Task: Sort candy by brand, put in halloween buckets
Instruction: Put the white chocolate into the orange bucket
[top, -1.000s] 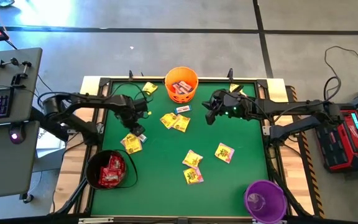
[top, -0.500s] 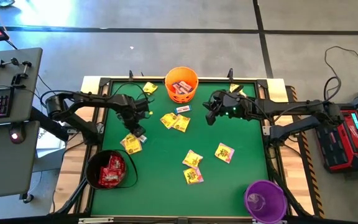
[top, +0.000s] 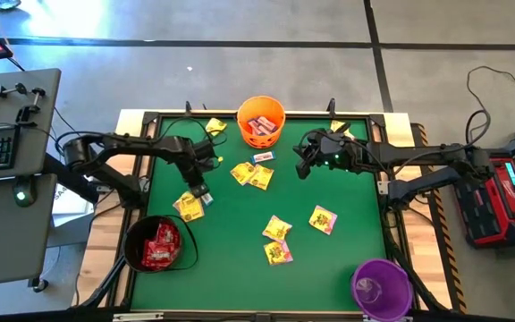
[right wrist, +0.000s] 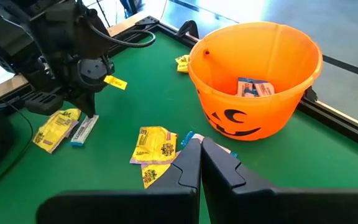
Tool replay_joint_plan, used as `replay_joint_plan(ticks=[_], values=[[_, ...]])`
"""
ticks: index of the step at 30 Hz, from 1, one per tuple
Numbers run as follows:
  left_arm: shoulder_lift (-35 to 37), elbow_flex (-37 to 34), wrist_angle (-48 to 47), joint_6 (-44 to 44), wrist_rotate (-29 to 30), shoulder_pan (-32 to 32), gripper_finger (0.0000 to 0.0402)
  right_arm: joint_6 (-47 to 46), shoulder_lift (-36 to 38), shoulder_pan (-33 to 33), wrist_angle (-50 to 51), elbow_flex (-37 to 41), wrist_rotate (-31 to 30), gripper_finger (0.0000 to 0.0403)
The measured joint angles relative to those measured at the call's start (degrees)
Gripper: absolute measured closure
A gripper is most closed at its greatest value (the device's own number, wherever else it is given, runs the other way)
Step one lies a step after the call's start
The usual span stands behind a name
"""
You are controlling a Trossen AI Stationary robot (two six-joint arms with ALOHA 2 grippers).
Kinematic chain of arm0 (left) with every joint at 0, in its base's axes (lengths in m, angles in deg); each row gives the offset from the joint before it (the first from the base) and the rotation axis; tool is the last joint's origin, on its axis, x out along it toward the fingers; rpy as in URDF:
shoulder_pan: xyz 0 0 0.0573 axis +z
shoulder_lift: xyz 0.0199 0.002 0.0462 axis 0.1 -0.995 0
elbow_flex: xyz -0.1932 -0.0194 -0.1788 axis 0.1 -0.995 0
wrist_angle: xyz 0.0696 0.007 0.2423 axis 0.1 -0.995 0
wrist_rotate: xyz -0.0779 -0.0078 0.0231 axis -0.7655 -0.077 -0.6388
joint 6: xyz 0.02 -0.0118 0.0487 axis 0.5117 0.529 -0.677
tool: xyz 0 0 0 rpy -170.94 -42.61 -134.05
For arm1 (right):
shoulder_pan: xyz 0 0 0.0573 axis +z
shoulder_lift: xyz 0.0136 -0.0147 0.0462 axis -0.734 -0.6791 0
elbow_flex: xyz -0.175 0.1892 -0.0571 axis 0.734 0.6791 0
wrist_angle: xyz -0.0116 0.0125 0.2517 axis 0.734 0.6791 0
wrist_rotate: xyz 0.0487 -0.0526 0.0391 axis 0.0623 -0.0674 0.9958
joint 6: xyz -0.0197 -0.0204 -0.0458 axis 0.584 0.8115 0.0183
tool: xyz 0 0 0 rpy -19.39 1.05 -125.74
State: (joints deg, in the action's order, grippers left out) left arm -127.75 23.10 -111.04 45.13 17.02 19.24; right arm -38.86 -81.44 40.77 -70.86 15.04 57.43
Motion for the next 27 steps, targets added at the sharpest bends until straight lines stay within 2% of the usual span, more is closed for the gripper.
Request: replay_joint_plan(ticks=[4, 12, 17, 21, 27], values=[[2.8, 2.2, -0.1, -0.3, 1.7, 0.9, 0.0401, 0.0, 0.0, 0.0, 0.0, 0.0, -0.1, 0.0402], [7.1, 5.6, -0.4, -2.0, -0.7, 3.5, 0.0401, 0.2, 0.0, 0.0, 0.0, 0.0, -0.2, 0.0402], [9.2, 7.4, 2.1, -1.9, -1.5, 3.7, 0.0401, -6.5, -0.3, -1.1, -0.5, 0.0, 3.1, 0.0399], [9.6, 9.4, 5.7, -0.7, -1.6, 3.7, 0.0401, -11.6, -2.0, -2.4, -4.5, 0.0, 9.2, 0.0371], [9.7, 12.3, 12.1, -0.2, 0.3, 3.0, 0.0401, -20.0, -7.2, -4.5, -14.7, -0.5, 17.9, 0.0295]])
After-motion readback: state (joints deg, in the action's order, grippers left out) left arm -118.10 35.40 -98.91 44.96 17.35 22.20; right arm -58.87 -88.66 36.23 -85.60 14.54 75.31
